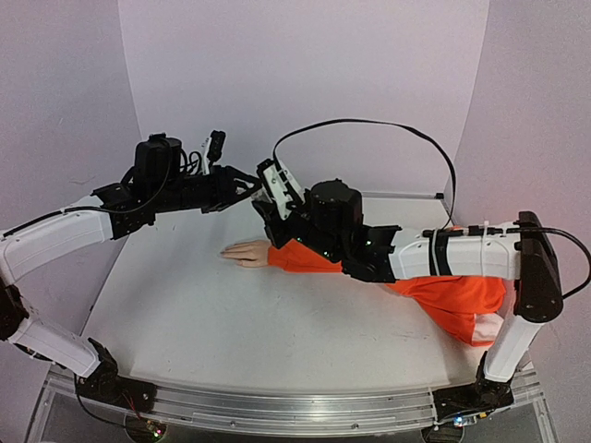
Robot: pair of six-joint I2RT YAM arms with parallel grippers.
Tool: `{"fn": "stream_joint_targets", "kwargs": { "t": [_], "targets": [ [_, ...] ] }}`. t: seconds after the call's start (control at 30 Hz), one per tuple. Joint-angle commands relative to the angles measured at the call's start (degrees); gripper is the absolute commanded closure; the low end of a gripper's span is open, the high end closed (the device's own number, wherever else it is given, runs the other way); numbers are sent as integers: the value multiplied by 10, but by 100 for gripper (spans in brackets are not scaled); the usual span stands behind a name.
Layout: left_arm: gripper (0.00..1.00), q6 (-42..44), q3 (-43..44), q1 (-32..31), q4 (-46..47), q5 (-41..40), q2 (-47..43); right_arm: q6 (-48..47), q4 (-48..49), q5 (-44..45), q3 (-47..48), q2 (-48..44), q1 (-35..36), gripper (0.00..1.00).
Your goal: Paint the nails
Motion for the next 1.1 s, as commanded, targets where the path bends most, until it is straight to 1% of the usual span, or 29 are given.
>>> {"fn": "stream_joint_targets", "kwargs": {
  "t": [0.0,0.07,0.13,0.27,0.37,0.43,0.5,0.53,0.57,0.67,0.73,0.77,0.87,0.97,1.0,1.07],
  "targets": [
    [71,10,29,-3,18,-7,-6,-4,37,11,31,1,6,100],
    [78,11,29,-4,18,-3,-6,-2,38,7,31,0,7,100],
    [80,11,26,-4,18,5,-6,1,37,4,32,0,7,100],
    [88,15,17,-7,19,35,-4,10,39,-13,30,-6,7,100],
    [99,26,6,-8,20,74,-3,10,48,-57,25,-18,6,100],
    [100,37,0,-7,22,115,0,13,51,-105,21,-31,1,100],
    [100,58,-3,-9,28,162,5,22,55,-190,14,-50,-10,100],
    [100,71,-8,-9,37,189,8,34,58,-246,10,-58,-21,100],
    [100,84,-12,-9,52,221,10,48,63,-323,6,-67,-35,100],
    [100,133,-21,-9,86,338,20,143,110,-546,3,-79,-95,100],
    [100,166,-22,-9,90,385,24,210,161,-643,-1,-81,-115,100],
    [100,182,-23,-9,91,396,26,246,183,-674,-1,-81,-120,100],
    [100,202,-10,-7,90,425,41,283,209,-705,-3,-82,-121,100],
    [100,198,8,-7,91,414,50,284,209,-675,-25,-91,-126,100],
    [96,195,10,-7,91,397,49,283,209,-659,-36,-96,-131,100],
    [85,187,6,0,91,371,39,270,205,-615,-58,-107,-140,100]
  ]
}}
